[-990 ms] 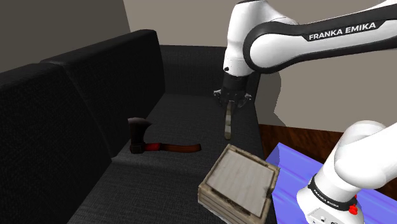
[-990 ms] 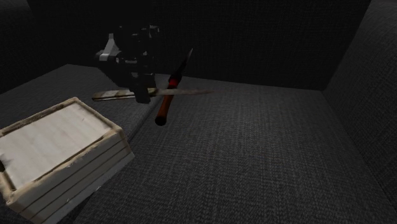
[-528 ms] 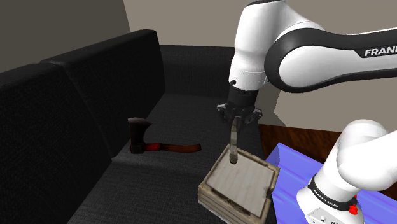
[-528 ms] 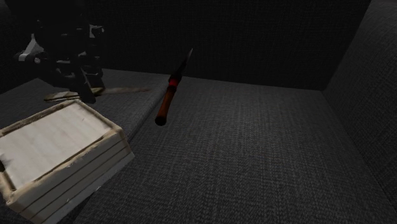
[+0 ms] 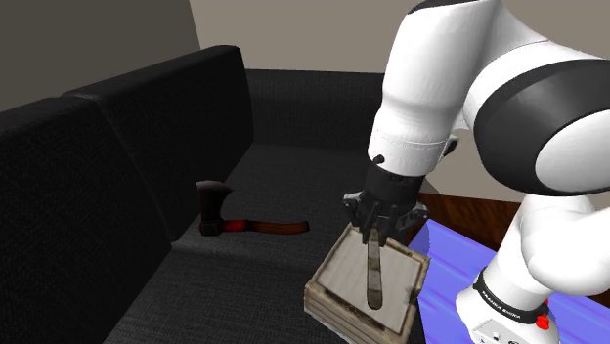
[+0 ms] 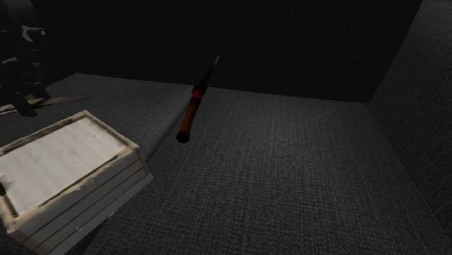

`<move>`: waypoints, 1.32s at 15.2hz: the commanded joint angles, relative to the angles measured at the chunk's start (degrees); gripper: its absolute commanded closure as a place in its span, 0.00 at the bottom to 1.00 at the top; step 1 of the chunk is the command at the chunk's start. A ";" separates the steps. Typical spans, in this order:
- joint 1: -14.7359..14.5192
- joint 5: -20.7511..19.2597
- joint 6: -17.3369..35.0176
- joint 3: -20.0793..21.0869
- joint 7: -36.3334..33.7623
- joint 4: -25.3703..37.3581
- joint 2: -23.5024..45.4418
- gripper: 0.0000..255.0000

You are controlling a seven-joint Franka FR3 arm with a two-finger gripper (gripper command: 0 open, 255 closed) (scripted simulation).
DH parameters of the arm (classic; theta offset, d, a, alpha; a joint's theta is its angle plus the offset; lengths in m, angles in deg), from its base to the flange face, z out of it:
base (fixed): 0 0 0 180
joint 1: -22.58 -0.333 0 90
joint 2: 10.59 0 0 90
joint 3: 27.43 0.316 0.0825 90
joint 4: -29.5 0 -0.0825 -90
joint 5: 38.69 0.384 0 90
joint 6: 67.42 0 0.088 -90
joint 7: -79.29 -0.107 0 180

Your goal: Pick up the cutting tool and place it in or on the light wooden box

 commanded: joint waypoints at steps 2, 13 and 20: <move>-0.77 1.17 1.49 1.37 -0.91 -1.76 -0.44 1.00; -1.57 4.12 10.46 5.00 -0.53 -9.20 1.04 1.00; -1.57 4.12 10.46 5.00 -0.53 -9.20 1.04 1.00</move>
